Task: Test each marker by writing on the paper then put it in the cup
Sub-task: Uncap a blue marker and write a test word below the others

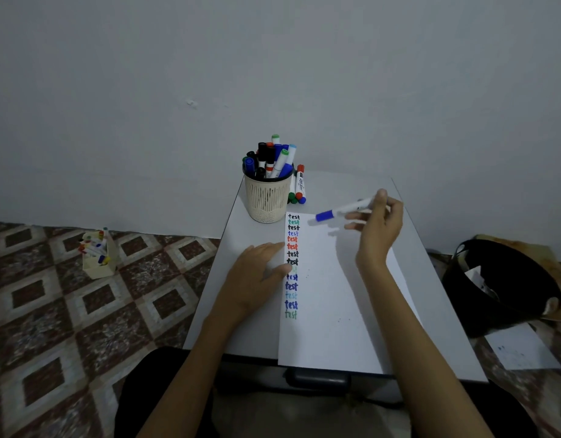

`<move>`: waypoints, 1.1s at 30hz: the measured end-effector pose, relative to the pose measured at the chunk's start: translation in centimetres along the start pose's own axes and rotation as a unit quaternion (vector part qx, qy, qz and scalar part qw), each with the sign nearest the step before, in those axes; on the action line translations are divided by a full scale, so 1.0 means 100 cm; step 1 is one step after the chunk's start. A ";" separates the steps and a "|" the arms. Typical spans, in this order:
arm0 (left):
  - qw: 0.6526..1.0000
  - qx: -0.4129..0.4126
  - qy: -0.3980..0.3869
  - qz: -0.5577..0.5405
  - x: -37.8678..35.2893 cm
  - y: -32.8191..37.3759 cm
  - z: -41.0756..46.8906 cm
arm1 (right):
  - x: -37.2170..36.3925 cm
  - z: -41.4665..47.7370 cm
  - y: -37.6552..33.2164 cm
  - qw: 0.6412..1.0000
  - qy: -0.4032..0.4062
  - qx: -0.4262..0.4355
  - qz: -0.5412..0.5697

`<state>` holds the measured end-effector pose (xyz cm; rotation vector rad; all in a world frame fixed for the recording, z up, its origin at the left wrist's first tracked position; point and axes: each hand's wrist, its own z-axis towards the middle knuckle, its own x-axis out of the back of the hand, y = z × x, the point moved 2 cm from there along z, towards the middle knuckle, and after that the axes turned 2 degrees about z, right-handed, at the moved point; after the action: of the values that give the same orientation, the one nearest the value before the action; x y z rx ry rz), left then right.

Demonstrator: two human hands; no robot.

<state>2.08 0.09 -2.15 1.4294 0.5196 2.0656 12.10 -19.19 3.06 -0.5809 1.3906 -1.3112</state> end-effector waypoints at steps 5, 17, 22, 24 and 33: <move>1.000 -0.016 0.020 -0.007 0.005 0.008 -0.002 | 0.007 -0.057 -0.009 0.989 -0.122 -0.078 0.029; 0.997 -0.075 0.002 -0.014 0.007 0.018 -0.014 | -0.008 -0.104 0.008 0.943 -0.290 -0.153 -0.055; 0.996 -0.090 0.011 -0.018 0.011 0.021 -0.016 | -0.012 -0.104 0.002 0.933 -0.316 -0.166 -0.036; 0.995 -0.091 0.012 -0.026 0.012 0.023 -0.017 | -0.013 -0.105 0.001 0.933 -0.313 -0.174 -0.029; 0.993 -0.089 0.042 -0.058 0.016 0.025 -0.018 | -0.010 -0.098 -0.021 0.937 -0.325 -0.097 -0.088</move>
<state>-0.62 -0.76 -0.14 1.1866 0.4280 2.0313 2.88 -15.10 3.43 -1.1754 0.9280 -0.9839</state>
